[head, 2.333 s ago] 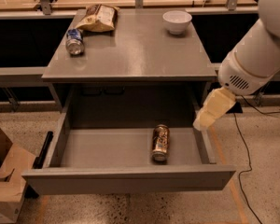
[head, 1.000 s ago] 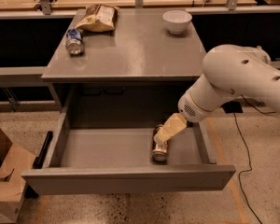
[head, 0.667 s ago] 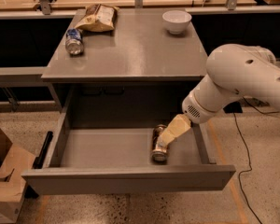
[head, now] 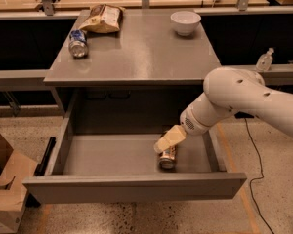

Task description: Pick orange can from top drawer and place on counter

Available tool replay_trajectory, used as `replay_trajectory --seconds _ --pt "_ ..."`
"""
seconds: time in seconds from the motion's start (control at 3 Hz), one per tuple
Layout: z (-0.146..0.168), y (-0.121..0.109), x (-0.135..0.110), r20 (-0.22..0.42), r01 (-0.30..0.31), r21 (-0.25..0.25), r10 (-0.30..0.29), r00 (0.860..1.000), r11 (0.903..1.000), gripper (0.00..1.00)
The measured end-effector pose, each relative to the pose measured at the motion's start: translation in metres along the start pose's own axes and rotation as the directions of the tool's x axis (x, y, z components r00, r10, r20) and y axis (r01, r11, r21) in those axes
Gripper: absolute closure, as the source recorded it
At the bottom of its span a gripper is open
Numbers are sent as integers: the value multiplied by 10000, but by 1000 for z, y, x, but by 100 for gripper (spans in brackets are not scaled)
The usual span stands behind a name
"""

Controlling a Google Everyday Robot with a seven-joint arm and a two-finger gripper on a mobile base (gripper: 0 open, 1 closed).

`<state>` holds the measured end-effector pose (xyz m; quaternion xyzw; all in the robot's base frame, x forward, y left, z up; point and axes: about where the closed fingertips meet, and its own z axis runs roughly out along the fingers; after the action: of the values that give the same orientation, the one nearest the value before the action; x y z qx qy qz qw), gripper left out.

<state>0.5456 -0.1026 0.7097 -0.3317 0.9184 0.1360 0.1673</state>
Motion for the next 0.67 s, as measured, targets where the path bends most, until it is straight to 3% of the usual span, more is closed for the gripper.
replay_trajectory --seconds 0.33,0.67 --pt "31 -7 -6 413 -600 -325 613 9973 9977 0" --pt "78 -13 -6 500 -1598 -390 1617 9856 9864 2"
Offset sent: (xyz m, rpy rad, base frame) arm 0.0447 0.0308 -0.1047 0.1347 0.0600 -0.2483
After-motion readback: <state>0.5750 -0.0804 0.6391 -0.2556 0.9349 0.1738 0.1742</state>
